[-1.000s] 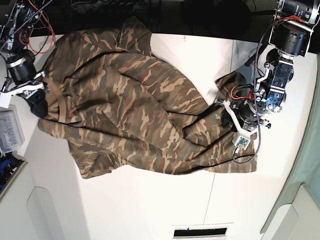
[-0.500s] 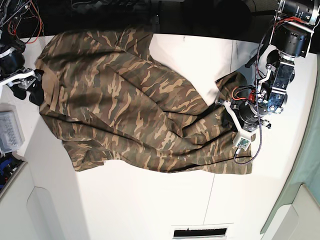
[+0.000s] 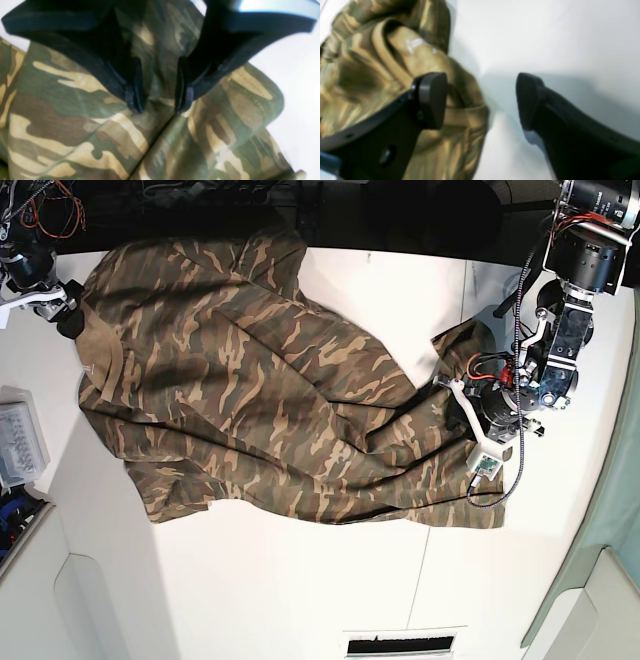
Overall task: Layout the t-shirt on the table in an organized manner, then fold the t-shirt properly
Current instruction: 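Pull the shirt taut between both grippers and lay it flat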
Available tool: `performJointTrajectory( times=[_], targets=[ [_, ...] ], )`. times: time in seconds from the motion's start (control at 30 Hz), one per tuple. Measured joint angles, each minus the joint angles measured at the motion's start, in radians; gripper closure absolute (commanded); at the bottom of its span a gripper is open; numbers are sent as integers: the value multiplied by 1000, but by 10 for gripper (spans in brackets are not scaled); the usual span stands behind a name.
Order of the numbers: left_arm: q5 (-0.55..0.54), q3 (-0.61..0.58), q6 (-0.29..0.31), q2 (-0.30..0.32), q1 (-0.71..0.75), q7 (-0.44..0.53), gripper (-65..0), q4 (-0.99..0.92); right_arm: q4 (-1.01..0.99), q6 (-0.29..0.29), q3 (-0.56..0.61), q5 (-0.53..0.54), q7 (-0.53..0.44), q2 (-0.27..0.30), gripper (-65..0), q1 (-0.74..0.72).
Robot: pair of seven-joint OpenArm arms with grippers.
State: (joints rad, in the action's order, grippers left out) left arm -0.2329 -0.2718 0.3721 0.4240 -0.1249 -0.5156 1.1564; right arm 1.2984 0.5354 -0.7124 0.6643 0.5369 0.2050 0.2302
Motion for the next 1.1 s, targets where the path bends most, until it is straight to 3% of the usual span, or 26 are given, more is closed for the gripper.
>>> performJointTrajectory(
  times=[0.1,0.23,0.4,0.53,0.67,0.83,1.1],
  targets=[
    [-19,-2,-5,29,9,-83,-243,69,0,30,2,68,10,-2,-426,27],
    [-66,-5,-14,83,29,-163,-243,183,0,34,2,77,8,-2,-426,44],
    [-132,12,-20,125,25,-195,-244,301,2,34,1,113,55,11,-426,47],
    [-193,120,-17,130,39,-249,-244,334,2,34,1,149,103,34,-426,48],
    [-276,259,46,130,93,-283,-244,344,5,37,1,153,169,67,-426,53],
    [-368,392,95,129,232,-357,-244,341,5,45,2,172,174,96,-426,89],
    [-437,435,108,113,369,-357,-244,342,10,49,99,188,162,114,-426,105]
  ],
)
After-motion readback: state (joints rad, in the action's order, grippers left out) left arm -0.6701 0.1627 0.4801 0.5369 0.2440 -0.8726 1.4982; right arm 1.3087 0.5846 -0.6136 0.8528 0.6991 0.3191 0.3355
